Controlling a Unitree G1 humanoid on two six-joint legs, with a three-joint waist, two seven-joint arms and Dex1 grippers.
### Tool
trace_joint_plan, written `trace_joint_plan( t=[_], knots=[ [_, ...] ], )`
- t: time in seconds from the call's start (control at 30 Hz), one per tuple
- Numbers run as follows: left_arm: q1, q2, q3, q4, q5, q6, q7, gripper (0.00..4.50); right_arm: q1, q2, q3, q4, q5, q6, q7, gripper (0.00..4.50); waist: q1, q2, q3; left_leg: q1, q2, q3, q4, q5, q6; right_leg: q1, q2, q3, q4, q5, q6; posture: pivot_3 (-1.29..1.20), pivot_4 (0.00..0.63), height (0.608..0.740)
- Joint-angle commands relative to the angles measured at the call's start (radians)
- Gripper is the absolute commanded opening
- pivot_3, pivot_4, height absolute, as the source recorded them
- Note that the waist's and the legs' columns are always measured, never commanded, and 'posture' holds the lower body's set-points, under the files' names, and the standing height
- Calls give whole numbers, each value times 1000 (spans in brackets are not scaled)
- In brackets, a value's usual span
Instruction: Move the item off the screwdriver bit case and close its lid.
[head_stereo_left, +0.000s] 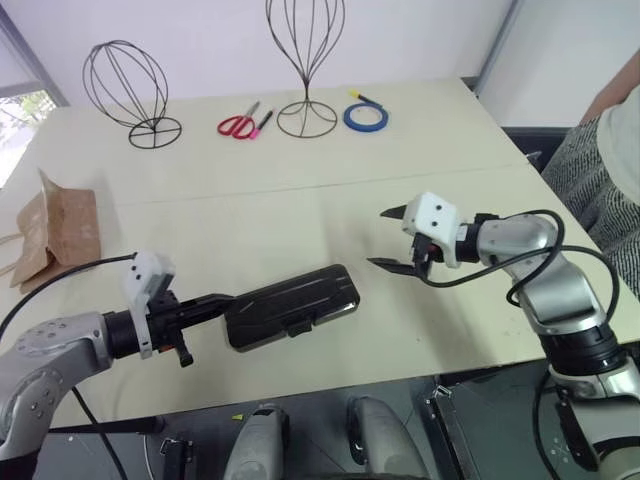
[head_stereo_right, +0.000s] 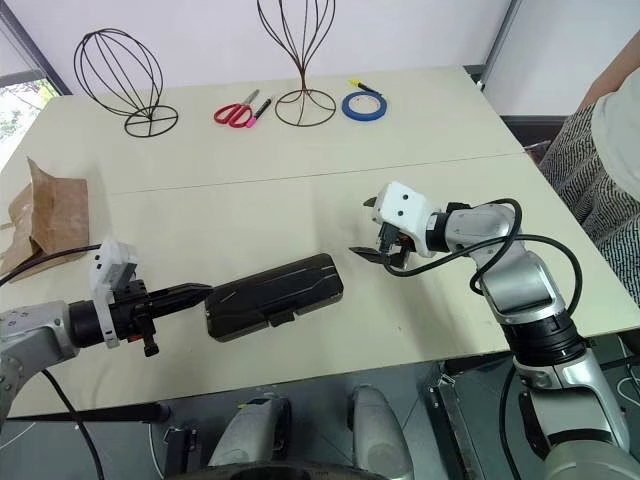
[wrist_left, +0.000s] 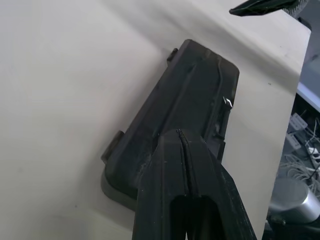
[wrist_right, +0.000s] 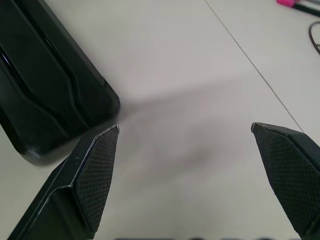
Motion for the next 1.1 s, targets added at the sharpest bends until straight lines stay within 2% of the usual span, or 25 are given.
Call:
trace_joint_plan(
  t=[0.03,0.17,0.27,0.37,0.5,0.63,0.8,1.1],
  knots=[
    [-84,10,-44,47,31,-42,-5,0,-26,18,-10,-64,53,55,-5,4420,1,0,0,0,0,0,0,0,0,0,0,0,0,0,0,0,150,740],
    [-231,20,-120,156,78,-82,-54,0,-38,61,-20,-134,183,205,11,4420,1,0,0,0,0,0,0,0,0,0,1,0,0,1,2,0,150,740],
    [-334,19,-207,256,150,-143,-109,0,-46,91,-33,-187,306,348,20,3645,1,0,0,0,0,-1,0,0,0,0,1,0,0,2,3,0,150,740],
    [-412,-2,-278,346,210,-196,-153,0,-61,112,-40,-226,412,493,3,2206,1,0,0,0,0,0,0,0,0,0,1,0,0,2,3,0,150,740],
    [-503,-35,-378,477,297,-273,-224,0,-89,161,-70,-275,600,767,-44,73,-1,0,0,0,0,0,0,0,0,0,1,0,0,2,3,0,150,740],
    [-568,-71,-450,595,370,-344,-284,0,-66,153,-27,-338,688,882,-67,25,0,0,0,-1,0,-1,0,0,0,0,1,-1,0,2,3,0,150,740],
    [-639,-127,-507,709,439,-404,-342,0,-30,214,38,-314,692,980,-187,25,-1,0,0,-2,0,-1,1,0,0,-1,1,-1,0,2,3,0,150,740],
    [-715,-198,-562,842,537,-486,-405,0,-1,498,-9,-142,595,1123,-493,25,-8,0,-1,-3,0,-1,1,0,0,-3,1,-1,2,2,3,0,150,740]
  ],
)
